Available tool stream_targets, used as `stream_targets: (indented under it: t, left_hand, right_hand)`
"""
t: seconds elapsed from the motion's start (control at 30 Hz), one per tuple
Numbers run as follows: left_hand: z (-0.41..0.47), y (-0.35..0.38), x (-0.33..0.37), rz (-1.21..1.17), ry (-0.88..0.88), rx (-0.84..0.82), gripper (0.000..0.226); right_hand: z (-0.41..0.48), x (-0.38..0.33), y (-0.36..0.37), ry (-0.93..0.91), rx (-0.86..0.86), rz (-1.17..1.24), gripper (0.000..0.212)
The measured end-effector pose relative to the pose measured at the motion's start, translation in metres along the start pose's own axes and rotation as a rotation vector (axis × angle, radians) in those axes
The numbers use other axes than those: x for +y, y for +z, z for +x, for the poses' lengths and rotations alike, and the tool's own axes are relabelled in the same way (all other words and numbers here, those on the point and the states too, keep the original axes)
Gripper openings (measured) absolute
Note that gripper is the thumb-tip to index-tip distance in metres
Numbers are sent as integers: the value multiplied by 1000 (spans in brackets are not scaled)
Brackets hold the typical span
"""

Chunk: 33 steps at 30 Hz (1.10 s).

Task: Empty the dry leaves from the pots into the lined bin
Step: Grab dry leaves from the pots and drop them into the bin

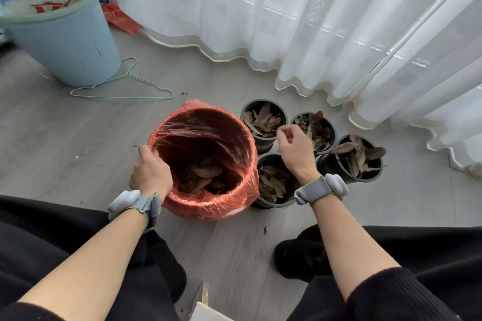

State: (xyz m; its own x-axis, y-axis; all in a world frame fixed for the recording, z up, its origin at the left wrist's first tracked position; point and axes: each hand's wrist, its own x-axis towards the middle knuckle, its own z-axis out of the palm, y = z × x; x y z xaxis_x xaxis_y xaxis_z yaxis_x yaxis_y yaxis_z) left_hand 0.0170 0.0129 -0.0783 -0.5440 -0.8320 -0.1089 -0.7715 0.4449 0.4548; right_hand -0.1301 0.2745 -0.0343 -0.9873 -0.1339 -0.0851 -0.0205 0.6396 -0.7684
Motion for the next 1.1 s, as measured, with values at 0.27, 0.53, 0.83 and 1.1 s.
stream_targets:
  t: [0.27,0.53,0.83,1.1]
  left_hand:
    - [-1,0,3,5,4,10,20]
    - [0,2,1,13,-10,29,18]
    - [2,3,-1,20,-7,32,21]
    - [0,0,-1,30,-8,6,21]
  right_hand:
    - [-27,78,44,125,-440,-503,67]
    - [-27,95,63,16,-453,-652,42]
    - [-20,97,39,0,-363,-441,15]
    - [-27,86,10,62,-236,-151,14]
